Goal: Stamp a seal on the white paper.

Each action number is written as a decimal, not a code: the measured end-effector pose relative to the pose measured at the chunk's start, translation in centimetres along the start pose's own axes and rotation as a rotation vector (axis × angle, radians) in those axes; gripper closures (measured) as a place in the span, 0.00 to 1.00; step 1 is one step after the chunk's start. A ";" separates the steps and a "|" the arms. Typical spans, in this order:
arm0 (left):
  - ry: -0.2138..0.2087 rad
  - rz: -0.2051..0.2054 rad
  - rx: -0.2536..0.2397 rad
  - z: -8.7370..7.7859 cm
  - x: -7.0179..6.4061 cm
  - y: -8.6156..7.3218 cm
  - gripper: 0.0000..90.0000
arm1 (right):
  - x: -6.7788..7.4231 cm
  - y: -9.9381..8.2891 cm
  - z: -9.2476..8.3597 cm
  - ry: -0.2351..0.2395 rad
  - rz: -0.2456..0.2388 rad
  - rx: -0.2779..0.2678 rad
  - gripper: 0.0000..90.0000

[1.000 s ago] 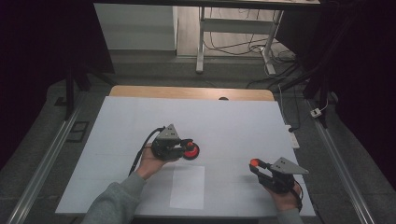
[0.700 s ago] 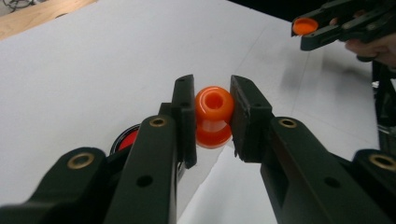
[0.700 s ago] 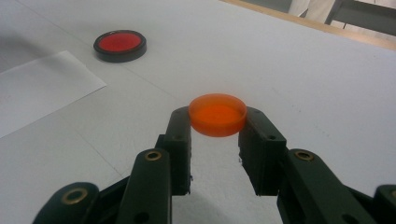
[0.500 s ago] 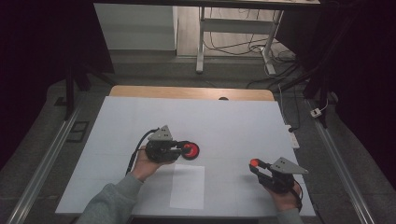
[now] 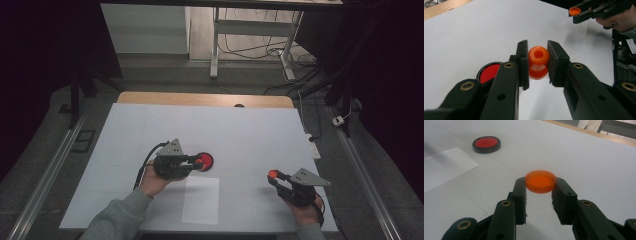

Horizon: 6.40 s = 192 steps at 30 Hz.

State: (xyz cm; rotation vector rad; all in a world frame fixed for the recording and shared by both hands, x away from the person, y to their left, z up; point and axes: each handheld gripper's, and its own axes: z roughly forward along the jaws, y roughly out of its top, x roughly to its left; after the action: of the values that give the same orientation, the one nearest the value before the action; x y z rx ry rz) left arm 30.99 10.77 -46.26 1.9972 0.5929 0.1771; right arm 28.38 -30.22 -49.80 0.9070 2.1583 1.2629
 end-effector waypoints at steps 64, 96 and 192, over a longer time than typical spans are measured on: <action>-0.070 0.040 0.195 3.6 -2.9 -4.7 0.81 | 0.1 -0.2 0.3 0.002 -0.002 0.019 0.72; -0.029 0.060 0.235 4.4 -2.7 -5.4 0.80 | 0.1 -0.2 0.3 0.003 -0.005 0.020 0.72; 0.005 -0.002 -0.026 0.8 -2.1 -4.6 0.81 | 0.6 0.1 0.5 0.017 -0.019 0.017 0.72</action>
State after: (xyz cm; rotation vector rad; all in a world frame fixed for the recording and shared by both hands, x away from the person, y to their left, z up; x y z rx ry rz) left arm 27.93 10.90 -50.35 1.9717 0.5929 0.1872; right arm 28.39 -29.47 -49.97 0.8838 2.1890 1.2486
